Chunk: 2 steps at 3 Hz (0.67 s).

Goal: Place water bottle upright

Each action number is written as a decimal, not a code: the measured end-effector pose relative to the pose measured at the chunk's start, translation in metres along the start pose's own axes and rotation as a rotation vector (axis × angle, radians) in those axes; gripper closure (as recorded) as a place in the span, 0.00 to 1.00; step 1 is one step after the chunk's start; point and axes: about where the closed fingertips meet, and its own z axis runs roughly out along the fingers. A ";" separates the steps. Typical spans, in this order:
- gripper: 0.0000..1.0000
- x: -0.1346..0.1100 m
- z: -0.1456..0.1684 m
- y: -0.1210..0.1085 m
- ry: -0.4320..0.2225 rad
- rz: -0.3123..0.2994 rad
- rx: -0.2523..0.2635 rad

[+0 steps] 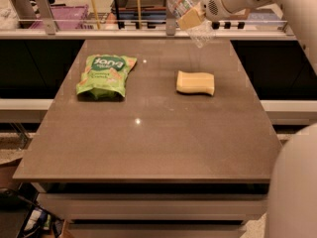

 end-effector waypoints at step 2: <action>1.00 -0.016 -0.019 0.016 -0.208 -0.034 0.037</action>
Offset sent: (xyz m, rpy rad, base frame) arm -0.0277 0.0013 0.0373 0.1965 -0.2952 0.0364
